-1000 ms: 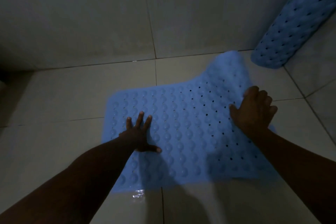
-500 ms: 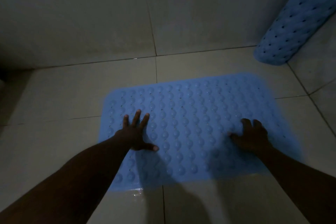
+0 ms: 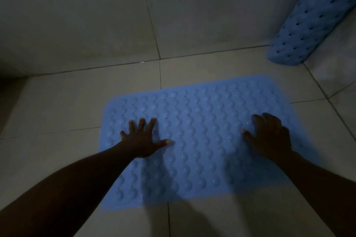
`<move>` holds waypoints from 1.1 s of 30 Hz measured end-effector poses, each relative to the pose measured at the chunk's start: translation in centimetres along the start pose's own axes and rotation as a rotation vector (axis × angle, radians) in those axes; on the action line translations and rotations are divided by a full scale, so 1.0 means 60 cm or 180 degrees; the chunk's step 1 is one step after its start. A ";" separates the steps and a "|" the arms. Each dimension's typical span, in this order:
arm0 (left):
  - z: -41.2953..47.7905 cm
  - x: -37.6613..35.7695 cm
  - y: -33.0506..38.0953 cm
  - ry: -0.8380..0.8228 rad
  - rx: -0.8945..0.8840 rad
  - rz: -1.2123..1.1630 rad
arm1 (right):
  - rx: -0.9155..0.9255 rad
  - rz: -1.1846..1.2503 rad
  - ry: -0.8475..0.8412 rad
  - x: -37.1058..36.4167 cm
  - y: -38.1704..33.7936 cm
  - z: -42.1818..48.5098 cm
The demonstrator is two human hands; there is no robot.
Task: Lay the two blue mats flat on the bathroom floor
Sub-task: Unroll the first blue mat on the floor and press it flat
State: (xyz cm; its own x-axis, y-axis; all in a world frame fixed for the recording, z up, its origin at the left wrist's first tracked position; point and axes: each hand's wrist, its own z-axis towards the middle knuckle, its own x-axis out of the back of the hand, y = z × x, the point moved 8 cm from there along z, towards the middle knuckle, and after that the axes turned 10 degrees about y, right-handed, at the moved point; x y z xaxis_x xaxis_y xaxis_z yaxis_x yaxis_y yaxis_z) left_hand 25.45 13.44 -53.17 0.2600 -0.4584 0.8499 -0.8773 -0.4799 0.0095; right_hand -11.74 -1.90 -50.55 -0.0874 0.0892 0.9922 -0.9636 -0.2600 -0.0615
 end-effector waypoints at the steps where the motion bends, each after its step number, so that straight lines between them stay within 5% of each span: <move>1: 0.006 0.012 0.014 0.0107 -0.0041 0.0057 | 0.0090 0.0043 0.0078 0.002 -0.006 0.021; 12: 0.123 0.014 0.214 0.0842 -0.0087 -0.0348 | 0.0129 0.0260 -0.0018 -0.082 -0.031 0.203; 15: 0.123 0.011 0.212 0.1270 -0.0046 -0.0247 | 0.0185 0.0206 0.0108 -0.116 -0.012 0.179; 22: 0.128 0.025 0.213 0.1304 -0.0176 -0.0228 | 0.0130 0.0047 0.0587 -0.102 -0.015 0.167; 33: 0.133 0.030 0.212 0.1461 -0.0189 -0.0255 | 0.0026 -0.0027 0.0378 -0.106 -0.010 0.165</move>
State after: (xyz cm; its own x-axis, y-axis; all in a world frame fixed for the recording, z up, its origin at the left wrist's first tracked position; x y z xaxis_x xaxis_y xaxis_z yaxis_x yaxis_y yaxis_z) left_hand 17.98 0.54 -55.71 0.1342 -0.0370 0.9903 -0.8868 -0.4505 0.1033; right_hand -8.08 -11.83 -55.77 -0.1090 0.2048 0.9727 -0.9625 -0.2664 -0.0518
